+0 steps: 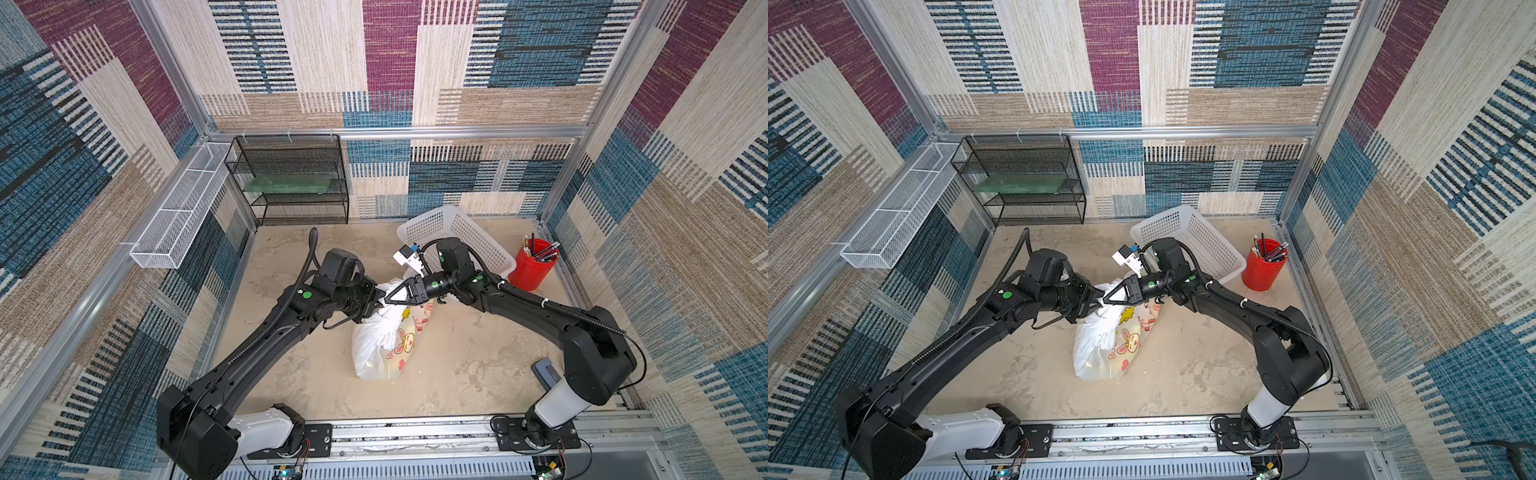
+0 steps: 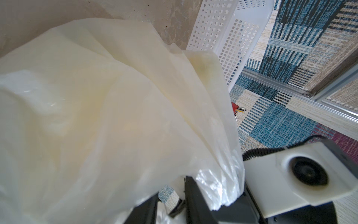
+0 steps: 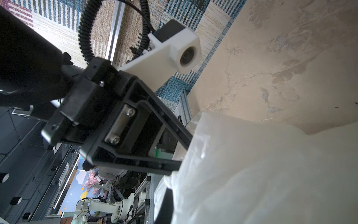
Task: Place the banana into a plastic bag & tie a knot
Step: Cross the plastic bag at the center of the board.
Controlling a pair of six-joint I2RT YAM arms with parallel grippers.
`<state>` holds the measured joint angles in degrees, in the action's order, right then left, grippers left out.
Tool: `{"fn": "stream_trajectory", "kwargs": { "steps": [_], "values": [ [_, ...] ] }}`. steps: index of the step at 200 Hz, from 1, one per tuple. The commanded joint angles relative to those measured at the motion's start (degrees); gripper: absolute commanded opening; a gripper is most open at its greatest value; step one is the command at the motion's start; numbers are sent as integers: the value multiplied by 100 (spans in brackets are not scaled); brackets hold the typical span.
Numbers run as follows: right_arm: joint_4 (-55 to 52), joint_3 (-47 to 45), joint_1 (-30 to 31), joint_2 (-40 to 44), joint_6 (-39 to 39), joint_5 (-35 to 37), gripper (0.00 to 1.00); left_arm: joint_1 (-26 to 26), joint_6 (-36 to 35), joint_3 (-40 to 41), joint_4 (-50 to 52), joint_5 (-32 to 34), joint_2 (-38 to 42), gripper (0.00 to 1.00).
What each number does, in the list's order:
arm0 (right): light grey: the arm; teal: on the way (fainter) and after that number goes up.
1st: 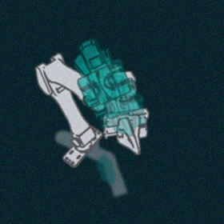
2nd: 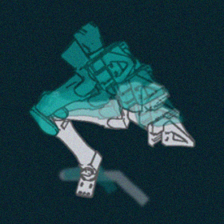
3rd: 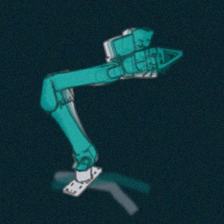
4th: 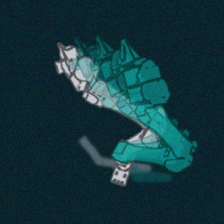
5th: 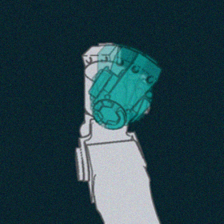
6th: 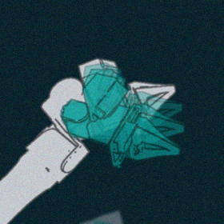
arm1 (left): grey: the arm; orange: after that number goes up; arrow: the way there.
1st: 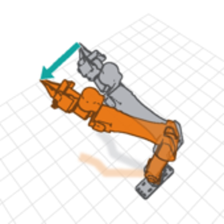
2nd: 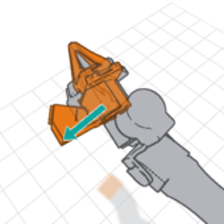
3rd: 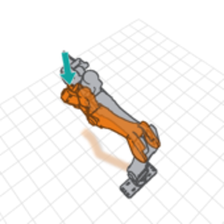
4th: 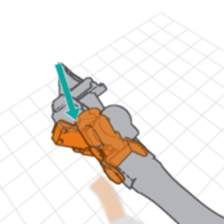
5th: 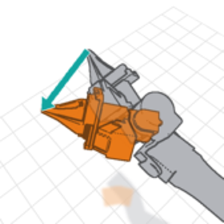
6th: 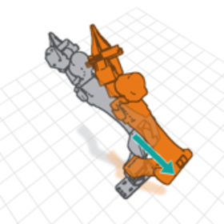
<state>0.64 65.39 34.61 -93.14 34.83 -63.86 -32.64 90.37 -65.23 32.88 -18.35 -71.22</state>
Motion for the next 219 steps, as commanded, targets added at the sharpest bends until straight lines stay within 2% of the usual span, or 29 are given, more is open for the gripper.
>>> {"fn": "stream_trajectory", "kwargs": {
  "steps": [1, 25, 64, 118, 129, 151, 162, 219],
  "values": [
    [531, 1, 17, -2, 250, 237, 0, -40, 197, 19, -47, -91, 79, 25],
    [585, 27, 70, -37, 279, 216, 0, -49, 223, 54, -54, -64, 112, 24],
    [581, -17, 99, 23, 279, 267, 0, -49, 232, 41, -65, -28, 104, 0],
    [480, -96, 20, 152, 223, 391, 0, -40, -203, -357, 585, 362, 145, 0],
    [364, -105, -6, 180, 155, 424, 7, -48, -375, -514, 729, 481, 123, 0],
    [-41, -46, -32, 235, -54, 485, 34, -49, -538, -615, 791, 578, 99, 0],
    [-202, -41, -42, 294, -128, 542, 42, -49, -538, -590, 746, 570, 100, 0],
    [-917, -265, -141, 766, -433, 815, 55, -44, -525, -499, 627, 481, 40, 0]
  ]
}}
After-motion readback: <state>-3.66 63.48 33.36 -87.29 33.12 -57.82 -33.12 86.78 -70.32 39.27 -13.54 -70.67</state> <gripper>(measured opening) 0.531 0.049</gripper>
